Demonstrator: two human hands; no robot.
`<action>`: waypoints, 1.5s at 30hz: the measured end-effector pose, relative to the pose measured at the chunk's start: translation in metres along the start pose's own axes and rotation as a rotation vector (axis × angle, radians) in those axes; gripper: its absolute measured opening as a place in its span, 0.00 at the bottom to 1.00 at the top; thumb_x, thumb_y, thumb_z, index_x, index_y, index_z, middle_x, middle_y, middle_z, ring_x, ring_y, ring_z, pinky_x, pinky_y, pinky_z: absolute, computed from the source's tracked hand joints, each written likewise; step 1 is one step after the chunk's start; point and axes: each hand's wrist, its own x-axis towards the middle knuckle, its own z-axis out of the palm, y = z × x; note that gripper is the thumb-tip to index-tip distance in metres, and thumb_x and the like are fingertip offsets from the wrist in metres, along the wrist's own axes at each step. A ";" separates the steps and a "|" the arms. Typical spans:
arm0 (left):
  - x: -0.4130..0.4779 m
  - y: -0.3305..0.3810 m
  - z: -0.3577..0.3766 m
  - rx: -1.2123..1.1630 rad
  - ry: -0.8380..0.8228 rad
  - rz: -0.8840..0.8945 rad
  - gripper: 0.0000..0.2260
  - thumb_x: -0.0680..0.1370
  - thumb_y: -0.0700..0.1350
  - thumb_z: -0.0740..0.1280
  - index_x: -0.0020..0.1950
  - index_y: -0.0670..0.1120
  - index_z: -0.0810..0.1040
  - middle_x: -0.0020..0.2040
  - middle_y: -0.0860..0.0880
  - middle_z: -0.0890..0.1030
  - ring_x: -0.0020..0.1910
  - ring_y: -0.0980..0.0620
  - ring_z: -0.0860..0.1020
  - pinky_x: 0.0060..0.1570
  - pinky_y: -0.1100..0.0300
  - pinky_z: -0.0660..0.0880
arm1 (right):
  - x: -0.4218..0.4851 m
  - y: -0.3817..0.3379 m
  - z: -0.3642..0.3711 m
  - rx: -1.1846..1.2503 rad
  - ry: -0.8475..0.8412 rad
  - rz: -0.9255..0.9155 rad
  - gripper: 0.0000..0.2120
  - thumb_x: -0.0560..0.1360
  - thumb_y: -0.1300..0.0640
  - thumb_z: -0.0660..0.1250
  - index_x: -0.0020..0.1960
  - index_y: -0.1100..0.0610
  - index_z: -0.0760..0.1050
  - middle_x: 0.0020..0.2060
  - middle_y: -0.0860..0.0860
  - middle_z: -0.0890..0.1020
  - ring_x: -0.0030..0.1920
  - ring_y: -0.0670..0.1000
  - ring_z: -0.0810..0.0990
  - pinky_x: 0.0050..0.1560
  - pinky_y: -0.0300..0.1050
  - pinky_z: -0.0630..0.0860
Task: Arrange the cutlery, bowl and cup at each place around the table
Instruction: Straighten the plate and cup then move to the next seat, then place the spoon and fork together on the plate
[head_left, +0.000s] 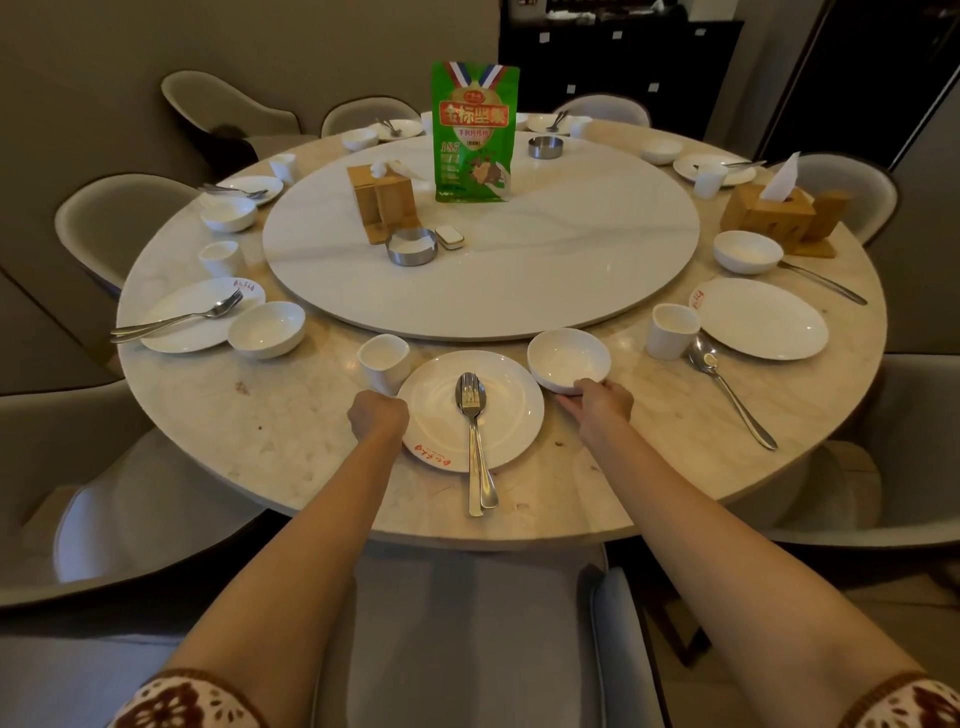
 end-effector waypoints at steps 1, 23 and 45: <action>0.000 0.000 0.000 -0.005 -0.007 -0.009 0.11 0.76 0.35 0.64 0.58 0.36 0.77 0.57 0.37 0.80 0.55 0.39 0.79 0.55 0.49 0.78 | 0.000 -0.001 -0.001 -0.004 -0.004 0.000 0.25 0.74 0.70 0.65 0.70 0.63 0.67 0.64 0.60 0.74 0.49 0.59 0.81 0.48 0.46 0.82; -0.077 0.019 0.013 0.035 0.105 0.272 0.15 0.75 0.35 0.65 0.61 0.40 0.78 0.60 0.41 0.78 0.60 0.41 0.76 0.57 0.52 0.74 | -0.037 -0.034 -0.078 -0.569 -0.347 0.108 0.15 0.77 0.62 0.66 0.61 0.69 0.73 0.52 0.63 0.80 0.50 0.60 0.82 0.54 0.53 0.79; -0.288 0.096 0.282 0.491 -0.302 0.752 0.22 0.75 0.41 0.66 0.69 0.42 0.68 0.64 0.41 0.73 0.64 0.42 0.72 0.56 0.51 0.74 | 0.080 -0.193 -0.287 -1.292 -0.423 -0.558 0.30 0.76 0.52 0.68 0.74 0.58 0.63 0.72 0.56 0.69 0.72 0.56 0.67 0.68 0.49 0.67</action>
